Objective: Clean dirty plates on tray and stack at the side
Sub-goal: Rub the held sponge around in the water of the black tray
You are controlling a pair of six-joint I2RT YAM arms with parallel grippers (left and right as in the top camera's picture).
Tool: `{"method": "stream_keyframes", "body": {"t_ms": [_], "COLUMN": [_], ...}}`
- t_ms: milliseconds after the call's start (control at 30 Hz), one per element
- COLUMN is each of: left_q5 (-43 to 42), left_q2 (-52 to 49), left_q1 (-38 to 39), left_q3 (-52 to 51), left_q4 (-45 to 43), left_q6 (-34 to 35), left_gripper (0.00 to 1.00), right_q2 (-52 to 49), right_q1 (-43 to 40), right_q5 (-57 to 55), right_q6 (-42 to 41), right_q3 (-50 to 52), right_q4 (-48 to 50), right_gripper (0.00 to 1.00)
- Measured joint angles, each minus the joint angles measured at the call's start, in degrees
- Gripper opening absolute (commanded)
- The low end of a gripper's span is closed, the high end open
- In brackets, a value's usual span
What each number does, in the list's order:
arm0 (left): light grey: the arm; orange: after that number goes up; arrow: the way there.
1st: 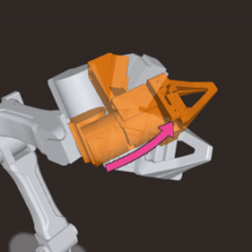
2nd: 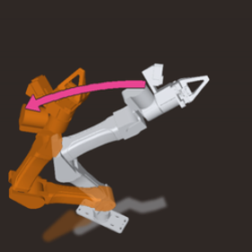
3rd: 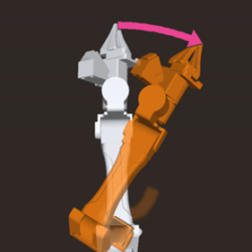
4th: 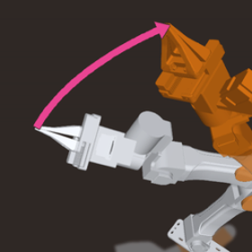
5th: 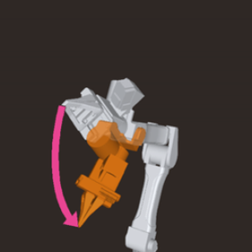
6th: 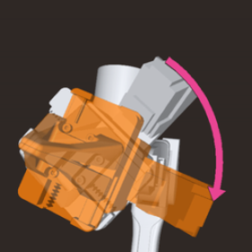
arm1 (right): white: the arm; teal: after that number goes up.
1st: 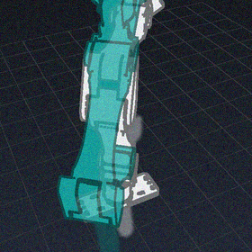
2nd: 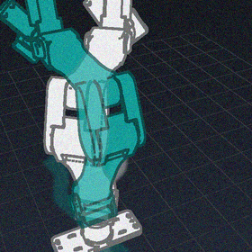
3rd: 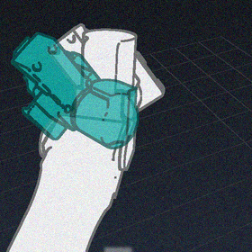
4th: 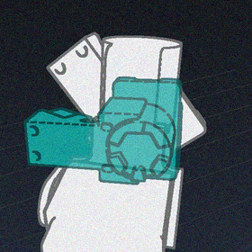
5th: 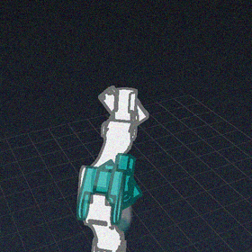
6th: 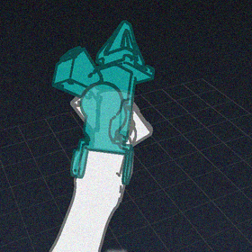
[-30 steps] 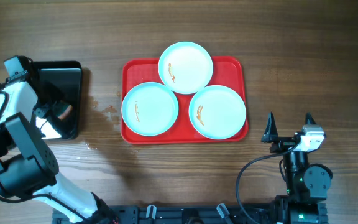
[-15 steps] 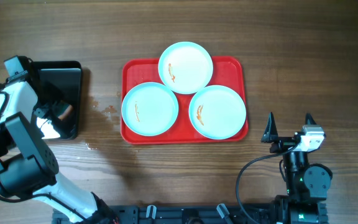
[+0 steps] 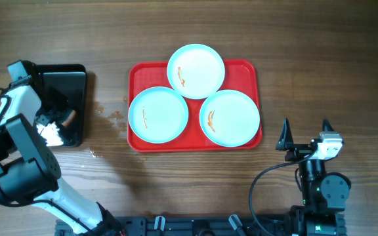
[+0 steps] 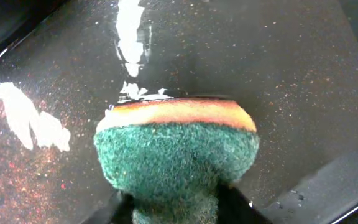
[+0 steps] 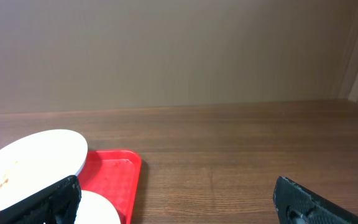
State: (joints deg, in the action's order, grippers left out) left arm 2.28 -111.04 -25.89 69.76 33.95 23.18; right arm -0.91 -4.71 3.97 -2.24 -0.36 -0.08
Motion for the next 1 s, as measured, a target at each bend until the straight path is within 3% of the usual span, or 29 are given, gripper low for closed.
{"method": "stream_keyframes", "body": {"t_ms": [67,433,733,1000], "left_q5": [0.0,-1.2,-11.7,-13.9], "left_q2": [0.0,3.0,14.8,23.0], "left_q1": [0.0,0.0,0.0,0.0], "left_q3": [0.0,0.0,0.0,0.0], "left_q4": [0.4,3.3,3.6,0.4], "left_q6": [-0.3,0.1,0.5,0.6], "left_gripper": [0.04,0.04,0.04,0.04], "right_q2": [0.0,0.0,0.0,0.0], "right_q1": [0.0,0.0,0.0,0.0], "right_q5": [0.0,0.0,0.0,0.0], "right_q6": [0.0,0.0,0.0,0.0], "right_q3": [0.0,0.0,0.0,0.0], "right_q4": [0.0,0.0,0.0,0.0], "right_gripper": [1.00,1.00,1.00,1.00]}}
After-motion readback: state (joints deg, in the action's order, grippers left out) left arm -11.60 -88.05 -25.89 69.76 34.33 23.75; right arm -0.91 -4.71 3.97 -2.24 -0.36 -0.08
